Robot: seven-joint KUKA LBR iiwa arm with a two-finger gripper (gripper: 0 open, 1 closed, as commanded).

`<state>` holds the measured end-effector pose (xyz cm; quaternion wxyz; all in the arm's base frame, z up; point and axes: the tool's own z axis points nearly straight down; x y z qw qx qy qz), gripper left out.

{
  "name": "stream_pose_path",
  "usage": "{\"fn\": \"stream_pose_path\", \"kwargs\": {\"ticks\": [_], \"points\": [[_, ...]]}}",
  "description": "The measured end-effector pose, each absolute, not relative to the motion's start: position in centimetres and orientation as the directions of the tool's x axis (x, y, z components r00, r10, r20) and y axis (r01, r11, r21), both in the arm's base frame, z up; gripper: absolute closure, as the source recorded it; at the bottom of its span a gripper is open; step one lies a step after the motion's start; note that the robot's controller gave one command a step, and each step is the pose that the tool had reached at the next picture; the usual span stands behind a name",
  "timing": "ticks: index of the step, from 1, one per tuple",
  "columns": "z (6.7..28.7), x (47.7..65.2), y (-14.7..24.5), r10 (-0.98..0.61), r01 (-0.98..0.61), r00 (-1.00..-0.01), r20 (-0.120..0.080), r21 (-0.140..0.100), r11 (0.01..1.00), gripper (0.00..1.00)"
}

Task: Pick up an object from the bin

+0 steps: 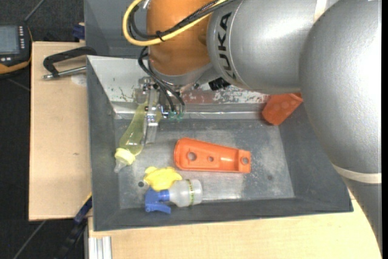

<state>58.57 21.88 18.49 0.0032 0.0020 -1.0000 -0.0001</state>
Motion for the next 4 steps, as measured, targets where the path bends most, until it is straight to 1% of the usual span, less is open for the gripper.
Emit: {"fn": "stream_pose_path", "kwargs": {"ticks": [1,2,3,4], "points": [[19.0,58.7,21.8,-0.002,-0.002,-1.000,-0.001,0.002,1.000,0.00],[13.4,54.2,16.3,0.036,0.036,-0.999,-0.001,0.004,0.999,0.00],[12.9,55.2,14.0,0.067,0.067,-0.998,0.010,-0.002,0.998,0.00],[14.1,55.4,12.9,0.127,0.127,-0.992,-0.013,0.008,0.992,0.00]]}}
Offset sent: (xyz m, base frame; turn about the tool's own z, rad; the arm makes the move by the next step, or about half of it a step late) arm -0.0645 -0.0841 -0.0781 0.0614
